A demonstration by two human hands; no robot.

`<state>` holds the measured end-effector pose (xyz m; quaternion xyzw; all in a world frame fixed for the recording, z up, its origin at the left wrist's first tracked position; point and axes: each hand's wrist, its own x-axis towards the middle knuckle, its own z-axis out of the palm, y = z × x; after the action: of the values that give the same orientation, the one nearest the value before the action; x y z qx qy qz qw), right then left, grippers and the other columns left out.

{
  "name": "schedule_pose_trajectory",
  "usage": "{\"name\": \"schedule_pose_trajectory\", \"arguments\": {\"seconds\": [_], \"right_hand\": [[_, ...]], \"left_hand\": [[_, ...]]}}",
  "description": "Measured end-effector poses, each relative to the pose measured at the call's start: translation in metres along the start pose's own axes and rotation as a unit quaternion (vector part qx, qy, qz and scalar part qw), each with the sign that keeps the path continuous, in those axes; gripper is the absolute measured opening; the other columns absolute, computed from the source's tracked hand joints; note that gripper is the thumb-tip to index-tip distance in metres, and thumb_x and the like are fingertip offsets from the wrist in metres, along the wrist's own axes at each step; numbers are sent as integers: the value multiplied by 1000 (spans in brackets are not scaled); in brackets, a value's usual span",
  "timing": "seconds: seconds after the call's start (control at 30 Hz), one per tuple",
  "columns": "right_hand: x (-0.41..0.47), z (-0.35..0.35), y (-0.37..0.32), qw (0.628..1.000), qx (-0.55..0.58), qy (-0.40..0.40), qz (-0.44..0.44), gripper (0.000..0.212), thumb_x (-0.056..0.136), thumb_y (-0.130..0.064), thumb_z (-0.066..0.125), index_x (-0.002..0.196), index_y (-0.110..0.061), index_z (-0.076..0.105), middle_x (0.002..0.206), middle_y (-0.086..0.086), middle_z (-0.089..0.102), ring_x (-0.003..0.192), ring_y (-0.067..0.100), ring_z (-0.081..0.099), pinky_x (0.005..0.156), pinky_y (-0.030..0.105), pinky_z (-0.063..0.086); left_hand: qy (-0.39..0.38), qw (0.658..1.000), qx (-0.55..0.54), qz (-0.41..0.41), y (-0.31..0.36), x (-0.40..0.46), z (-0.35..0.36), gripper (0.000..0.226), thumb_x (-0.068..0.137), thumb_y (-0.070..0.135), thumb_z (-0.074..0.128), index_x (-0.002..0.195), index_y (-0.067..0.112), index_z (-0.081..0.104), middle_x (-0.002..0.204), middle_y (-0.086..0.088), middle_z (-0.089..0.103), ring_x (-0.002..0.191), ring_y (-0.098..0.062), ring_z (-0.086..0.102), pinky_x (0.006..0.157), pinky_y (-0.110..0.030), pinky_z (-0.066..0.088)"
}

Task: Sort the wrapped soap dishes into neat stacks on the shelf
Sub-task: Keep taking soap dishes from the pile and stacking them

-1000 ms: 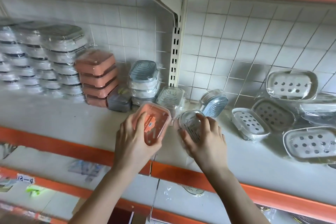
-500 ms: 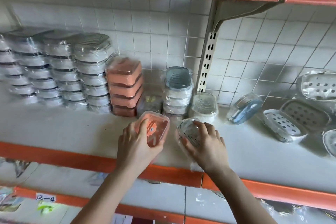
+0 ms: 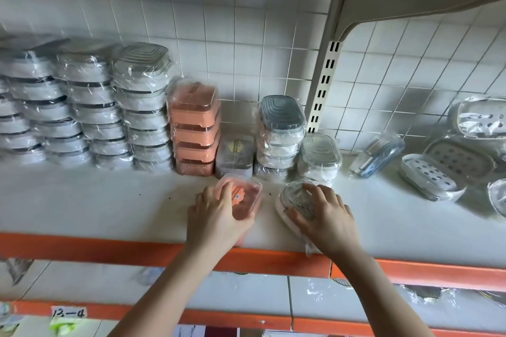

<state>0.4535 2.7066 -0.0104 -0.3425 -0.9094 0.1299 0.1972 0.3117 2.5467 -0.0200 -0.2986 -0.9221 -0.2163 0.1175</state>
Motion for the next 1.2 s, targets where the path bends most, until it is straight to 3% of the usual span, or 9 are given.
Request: {"name": "schedule_pose_trajectory", "arguments": {"seconds": [0.23,0.43,0.53,0.6,0.73,0.8,0.93,1.07,1.2], "right_hand": [[5,-1,-2,999,-24,-32,-11,66,78,-67,56,134,-34,42,133,-4,48,120,22,47,96,35,37],[8,-10,-8,996,-78,-12,-41,62,82,-62,55,132,-26,48,137,2,45,125,28,40,97,41,38],[6,-15,-23,990,50,71,-107,42,86,-42,62,118,-15,60,121,6,54,111,31,49,90,38,44],[1,-13,-41,978,146,34,-145,38,88,-37,63,117,-13,60,116,6,55,107,28,53,91,32,42],[-15,9,-75,970,163,-105,-145,105,67,-87,32,140,-11,35,130,7,44,124,26,41,103,30,33],[-19,24,-82,971,170,-118,-122,128,51,-95,35,147,-12,20,138,7,36,133,23,31,111,32,27],[-23,48,-90,970,181,-117,-107,123,62,-63,70,149,-5,6,153,8,16,145,21,12,116,24,9],[-26,61,-88,960,238,-75,-127,110,70,-39,79,149,-8,9,154,12,19,145,23,14,116,22,10],[-24,58,-94,932,313,43,-176,96,71,-41,71,144,-18,14,150,12,27,141,25,25,114,30,22]], "left_hand": [[-43,998,-28,38,-9,-4,-8,82,72,71,19,136,24,42,126,-8,51,113,-32,48,86,-41,44],[-46,983,-176,-38,-21,-8,-14,63,84,54,45,132,13,47,123,-10,54,116,-29,50,93,-39,44],[-47,976,-197,-75,-26,-11,-17,49,91,36,55,133,11,47,128,-10,52,120,-27,48,97,-38,40],[-37,976,-200,-84,-31,-13,-19,47,91,39,52,127,9,53,124,-9,57,117,-26,52,96,-36,41],[18,968,-232,-98,-41,-17,-24,54,87,51,39,110,9,64,110,-6,67,101,-26,62,87,-37,49],[8,966,-237,-99,-45,-18,-24,47,90,46,41,108,10,65,108,-5,67,101,-24,62,87,-35,48],[-54,964,-246,-85,-49,-19,-23,52,86,56,44,108,12,62,101,-3,68,96,-23,62,82,-33,48],[-64,958,-277,-38,-54,-28,-22,61,69,72,47,107,25,55,94,10,67,89,-13,64,82,-37,50],[-5,948,-316,24,-54,-37,-30,56,69,62,59,118,39,46,115,17,57,108,8,52,92,-10,40]]}}
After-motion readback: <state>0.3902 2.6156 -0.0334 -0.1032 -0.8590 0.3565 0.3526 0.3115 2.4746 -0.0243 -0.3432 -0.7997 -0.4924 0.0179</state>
